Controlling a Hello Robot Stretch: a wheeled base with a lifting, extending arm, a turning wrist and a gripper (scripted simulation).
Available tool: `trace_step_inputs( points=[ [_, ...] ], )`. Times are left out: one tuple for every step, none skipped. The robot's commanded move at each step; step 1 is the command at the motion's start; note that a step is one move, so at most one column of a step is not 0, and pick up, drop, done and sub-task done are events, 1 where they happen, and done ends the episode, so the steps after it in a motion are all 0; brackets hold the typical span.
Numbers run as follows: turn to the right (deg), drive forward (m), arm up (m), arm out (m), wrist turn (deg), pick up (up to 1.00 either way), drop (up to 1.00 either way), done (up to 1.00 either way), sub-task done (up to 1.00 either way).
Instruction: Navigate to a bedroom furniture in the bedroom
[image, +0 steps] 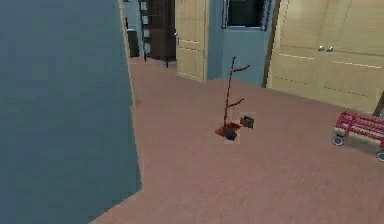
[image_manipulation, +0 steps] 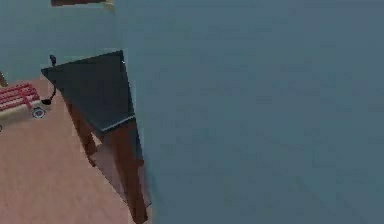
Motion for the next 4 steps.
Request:
trace_step_inputs(
  points=[
    [0.0,0.35,0.00,0.00,0.0,0.00,0.00,0.00,0.00],
    [0.0,0.95,0.00,0.00,0.0,0.00,0.00,0.00,0.00],
    [-12.0,0.00,0.00,0.00,0.0,0.00,0.00,0.00,0.00],
    [0.0,1.00,0.00,0.00,0.0,0.00,0.00,0.00,0.00]
  ],
)
